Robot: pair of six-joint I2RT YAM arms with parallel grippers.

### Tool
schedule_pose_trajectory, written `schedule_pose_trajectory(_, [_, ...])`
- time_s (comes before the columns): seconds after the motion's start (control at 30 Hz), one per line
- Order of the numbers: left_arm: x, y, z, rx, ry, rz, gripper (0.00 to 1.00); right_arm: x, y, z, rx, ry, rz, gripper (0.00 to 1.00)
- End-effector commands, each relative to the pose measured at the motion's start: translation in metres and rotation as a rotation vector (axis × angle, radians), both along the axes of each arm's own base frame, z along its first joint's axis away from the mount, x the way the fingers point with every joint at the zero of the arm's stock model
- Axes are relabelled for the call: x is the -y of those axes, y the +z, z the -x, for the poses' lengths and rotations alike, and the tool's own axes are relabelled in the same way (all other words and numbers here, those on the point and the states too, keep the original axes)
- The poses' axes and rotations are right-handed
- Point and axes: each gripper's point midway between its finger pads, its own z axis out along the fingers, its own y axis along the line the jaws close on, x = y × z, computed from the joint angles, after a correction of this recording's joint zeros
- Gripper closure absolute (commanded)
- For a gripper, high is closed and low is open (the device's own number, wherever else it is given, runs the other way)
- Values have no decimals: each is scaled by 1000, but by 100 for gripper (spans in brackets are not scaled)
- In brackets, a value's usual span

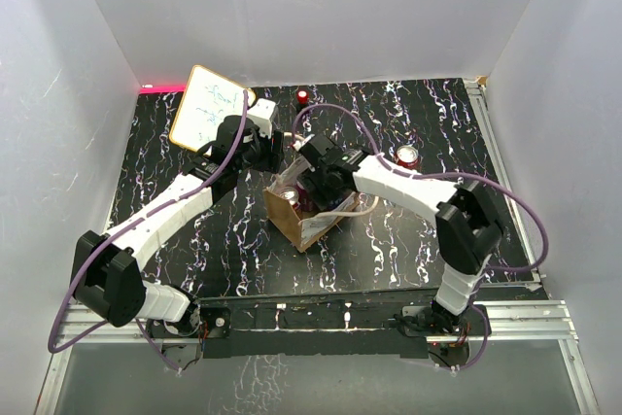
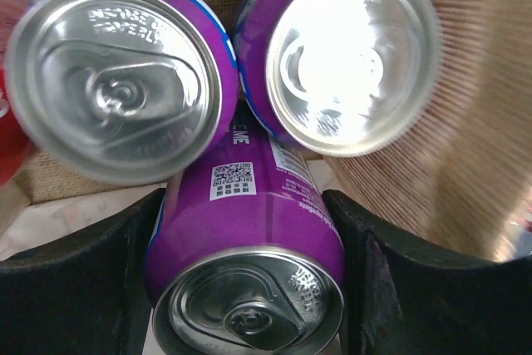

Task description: Take the beverage out of the canvas bag

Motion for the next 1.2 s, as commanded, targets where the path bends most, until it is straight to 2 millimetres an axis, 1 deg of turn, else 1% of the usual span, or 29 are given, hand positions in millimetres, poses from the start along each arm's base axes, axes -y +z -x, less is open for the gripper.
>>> schedule_pose_trajectory(0.0, [3,21,-6,43,0,15,46,-13,86,-14,199,-20,-181,73])
schedule_pose_trajectory(0.1, [3,21,-6,43,2,17,46,-13,103,-10,226,-23,-226,80])
schedule_pose_trajectory(0.17, [3,20,-6,41,1,16,46,-10,111,-8,236,-33,-247,83])
schedule_pose_trajectory(0.37, [4,21,-5,40,-1,19,46,-2,132,-2,280,-90,-314,90])
schedule_pose_trajectory(0.43, [4,21,-5,39,-2,20,46,1,144,-1,306,-118,-343,92])
schedule_pose_trajectory(0.53, [4,21,-5,38,-2,21,46,6,169,-1,363,-151,-398,92])
schedule_pose_trajectory(0.67, [4,21,-5,36,-2,22,46,17,215,2,469,-187,-501,92])
schedule_pose_trajectory(0.73, [4,21,-5,37,-2,21,46,27,238,5,532,-217,-553,92])
schedule_pose_trajectory(0.77, [4,21,-5,38,-2,21,46,35,247,6,569,-245,-569,92])
schedule_pose_trajectory(0.8, [4,21,-5,37,-2,22,46,41,255,8,597,-262,-587,92])
schedule_pose_trajectory(0.87, [4,21,-5,36,-2,24,46,61,267,11,673,-324,-605,92])
schedule_pose_trajectory(0.9, [4,21,-5,35,-4,24,46,72,271,12,711,-358,-605,92])
schedule_pose_trajectory(0.97, [5,22,-5,35,-7,27,46,96,270,14,780,-438,-578,92])
schedule_pose_trajectory(1.03, [5,22,-5,35,-7,28,46,123,259,14,829,-547,-509,92])
schedule_pose_trajectory(1.07, [5,22,-5,35,-7,29,46,134,249,15,843,-609,-473,92])
schedule_pose_trajectory(1.1, [6,22,-4,34,-8,30,46,147,232,17,848,-680,-425,92])
schedule_pose_trajectory(1.17, [6,22,-4,33,-10,31,46,161,209,21,830,-760,-372,92])
